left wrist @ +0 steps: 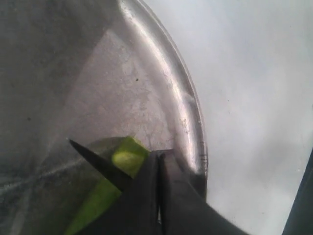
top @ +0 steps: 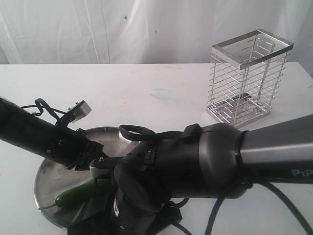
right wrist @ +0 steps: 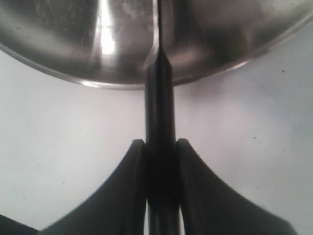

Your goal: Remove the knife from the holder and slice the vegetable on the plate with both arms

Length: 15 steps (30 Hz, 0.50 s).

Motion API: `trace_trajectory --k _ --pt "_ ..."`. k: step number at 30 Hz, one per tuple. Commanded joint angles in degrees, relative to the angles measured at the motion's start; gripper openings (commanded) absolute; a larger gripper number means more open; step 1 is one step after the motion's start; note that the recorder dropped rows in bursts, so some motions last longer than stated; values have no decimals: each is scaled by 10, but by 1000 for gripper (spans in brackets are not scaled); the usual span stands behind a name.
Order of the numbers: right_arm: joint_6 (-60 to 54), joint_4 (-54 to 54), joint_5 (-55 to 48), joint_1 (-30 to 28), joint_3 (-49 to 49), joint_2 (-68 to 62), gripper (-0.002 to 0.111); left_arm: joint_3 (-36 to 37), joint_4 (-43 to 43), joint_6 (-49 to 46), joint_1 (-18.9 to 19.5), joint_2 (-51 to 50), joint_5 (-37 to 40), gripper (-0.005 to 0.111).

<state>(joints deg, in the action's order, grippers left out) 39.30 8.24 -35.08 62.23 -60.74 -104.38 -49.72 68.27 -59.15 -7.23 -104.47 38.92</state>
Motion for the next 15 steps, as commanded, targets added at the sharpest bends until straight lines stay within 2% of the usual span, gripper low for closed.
trace_trajectory --k 1,9,15 --pt "-6 -2 6 0 1 2 0 4 -104 96 1 -2 -51 0" --pt "-6 -2 6 0 1 2 0 4 -125 123 1 -2 -53 0" --pt "-6 -2 5 0 1 2 0 4 -205 208 1 -2 -65 0"
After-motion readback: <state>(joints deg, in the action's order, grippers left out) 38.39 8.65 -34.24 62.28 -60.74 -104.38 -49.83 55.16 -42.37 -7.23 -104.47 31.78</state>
